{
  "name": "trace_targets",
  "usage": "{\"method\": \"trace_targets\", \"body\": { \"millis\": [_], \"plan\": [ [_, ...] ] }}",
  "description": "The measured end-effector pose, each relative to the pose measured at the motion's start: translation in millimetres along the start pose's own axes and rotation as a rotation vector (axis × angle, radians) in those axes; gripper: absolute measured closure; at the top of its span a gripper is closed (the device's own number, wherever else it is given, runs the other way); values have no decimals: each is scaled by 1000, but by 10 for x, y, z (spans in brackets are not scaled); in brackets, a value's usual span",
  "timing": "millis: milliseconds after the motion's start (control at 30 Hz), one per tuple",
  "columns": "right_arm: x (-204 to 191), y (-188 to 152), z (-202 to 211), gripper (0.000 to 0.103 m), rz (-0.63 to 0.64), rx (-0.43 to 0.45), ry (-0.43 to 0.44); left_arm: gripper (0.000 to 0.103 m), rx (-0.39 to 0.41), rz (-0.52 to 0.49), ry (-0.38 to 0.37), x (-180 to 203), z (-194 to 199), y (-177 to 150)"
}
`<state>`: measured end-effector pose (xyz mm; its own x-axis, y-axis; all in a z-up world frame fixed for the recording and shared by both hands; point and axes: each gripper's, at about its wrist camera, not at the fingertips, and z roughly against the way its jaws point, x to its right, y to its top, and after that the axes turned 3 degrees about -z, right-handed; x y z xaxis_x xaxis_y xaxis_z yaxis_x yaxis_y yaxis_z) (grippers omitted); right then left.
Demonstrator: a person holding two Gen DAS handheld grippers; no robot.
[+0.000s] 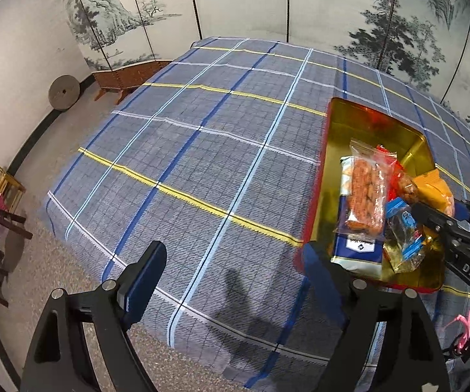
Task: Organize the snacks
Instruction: 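Carry the orange snack pack with the right tool into the tin and release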
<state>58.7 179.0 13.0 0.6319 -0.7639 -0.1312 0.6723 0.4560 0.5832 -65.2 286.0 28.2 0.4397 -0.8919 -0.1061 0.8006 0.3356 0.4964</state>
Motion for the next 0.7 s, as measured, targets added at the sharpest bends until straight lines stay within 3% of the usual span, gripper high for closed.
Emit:
{"method": "trace_targets", "body": {
  "millis": [567,700],
  "plan": [
    [-162,93,-156,60,36,11,-44,21,-15,-23,-23,77,-27,-40],
    [-176,75,-146,44,27,7,-34,21,-13,-30,-28,101,-14,-50]
  ]
}}
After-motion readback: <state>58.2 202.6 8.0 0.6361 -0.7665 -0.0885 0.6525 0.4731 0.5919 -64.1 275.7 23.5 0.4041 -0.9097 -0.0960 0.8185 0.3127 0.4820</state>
